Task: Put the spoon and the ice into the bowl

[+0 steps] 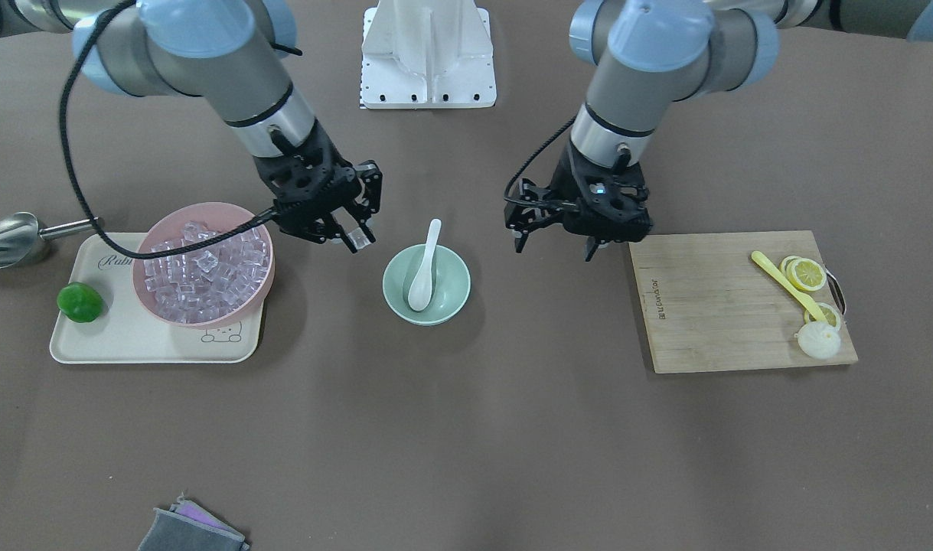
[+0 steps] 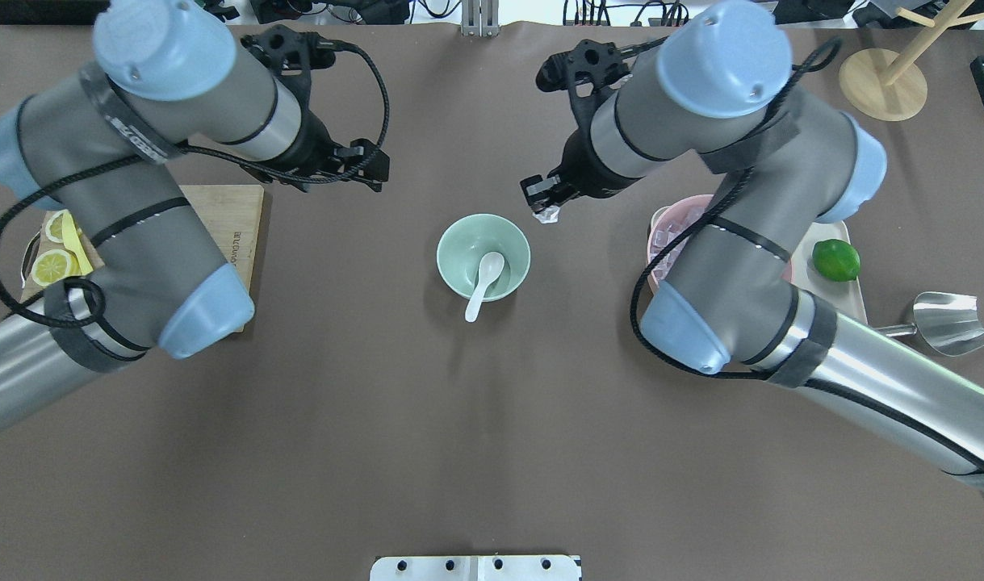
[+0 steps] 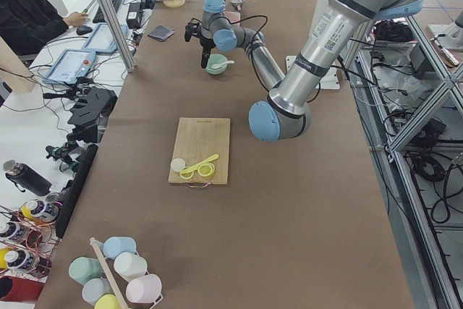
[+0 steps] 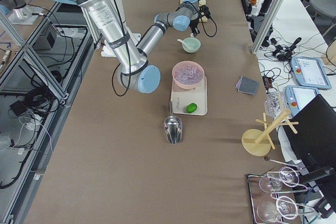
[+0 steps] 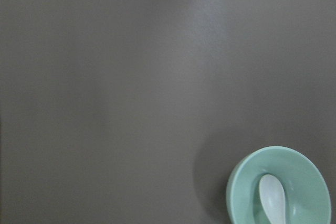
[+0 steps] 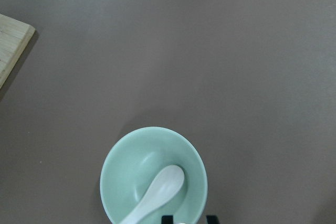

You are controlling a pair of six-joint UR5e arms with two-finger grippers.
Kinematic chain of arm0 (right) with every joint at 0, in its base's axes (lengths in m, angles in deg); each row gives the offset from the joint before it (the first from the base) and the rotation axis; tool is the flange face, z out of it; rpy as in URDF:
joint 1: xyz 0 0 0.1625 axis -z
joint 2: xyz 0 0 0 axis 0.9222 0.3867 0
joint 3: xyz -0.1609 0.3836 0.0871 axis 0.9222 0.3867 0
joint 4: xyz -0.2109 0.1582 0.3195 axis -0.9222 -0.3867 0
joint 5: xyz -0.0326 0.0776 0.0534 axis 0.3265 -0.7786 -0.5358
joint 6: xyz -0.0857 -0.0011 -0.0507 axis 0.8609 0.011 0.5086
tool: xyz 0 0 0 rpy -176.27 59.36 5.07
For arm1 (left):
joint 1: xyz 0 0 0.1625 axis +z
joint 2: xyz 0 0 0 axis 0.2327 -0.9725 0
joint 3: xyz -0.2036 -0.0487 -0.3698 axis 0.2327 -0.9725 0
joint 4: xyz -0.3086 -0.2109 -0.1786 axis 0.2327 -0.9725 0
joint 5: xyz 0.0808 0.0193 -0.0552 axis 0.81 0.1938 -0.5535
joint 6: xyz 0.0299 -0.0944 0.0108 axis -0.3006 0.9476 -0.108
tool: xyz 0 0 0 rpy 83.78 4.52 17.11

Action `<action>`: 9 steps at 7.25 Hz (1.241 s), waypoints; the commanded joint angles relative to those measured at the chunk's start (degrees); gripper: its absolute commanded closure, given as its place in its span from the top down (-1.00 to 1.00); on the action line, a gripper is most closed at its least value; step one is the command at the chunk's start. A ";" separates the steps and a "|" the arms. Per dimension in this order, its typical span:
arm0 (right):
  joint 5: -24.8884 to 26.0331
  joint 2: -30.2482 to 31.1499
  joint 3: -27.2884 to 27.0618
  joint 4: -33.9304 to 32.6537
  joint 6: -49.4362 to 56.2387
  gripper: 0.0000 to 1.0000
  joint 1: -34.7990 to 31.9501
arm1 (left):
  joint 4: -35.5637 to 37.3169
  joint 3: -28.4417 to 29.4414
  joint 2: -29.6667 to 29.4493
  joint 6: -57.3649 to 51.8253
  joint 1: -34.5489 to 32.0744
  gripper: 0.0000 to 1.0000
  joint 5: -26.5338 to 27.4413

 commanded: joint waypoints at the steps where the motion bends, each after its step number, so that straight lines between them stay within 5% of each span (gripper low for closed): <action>1: 7.79 -5.47 8.09 1.58 -2.31 -1.00 4.72 | 0.56 -1.84 3.81 -3.88 -4.30 0.96 -1.63; 3: 9.22 -5.39 11.72 6.33 -2.57 -1.00 5.96 | 0.56 -1.93 3.90 -3.97 -5.01 0.96 -1.81; 4: 8.96 -5.48 11.38 6.34 -3.35 0.13 5.96 | 0.47 -1.93 3.90 -3.97 -5.01 0.96 -1.81; 5: 8.96 -5.57 11.03 6.34 -3.62 0.99 6.05 | 0.56 -1.93 3.99 -3.97 -5.10 0.96 -1.72; 7: 7.31 -5.22 8.40 4.60 -6.08 1.00 5.53 | 0.47 -2.63 4.77 -3.89 -5.45 0.96 -1.46; 9: -7.05 -2.34 1.48 -9.15 -3.65 1.00 -6.01 | 0.56 -2.55 5.83 -4.06 -11.31 0.96 -1.81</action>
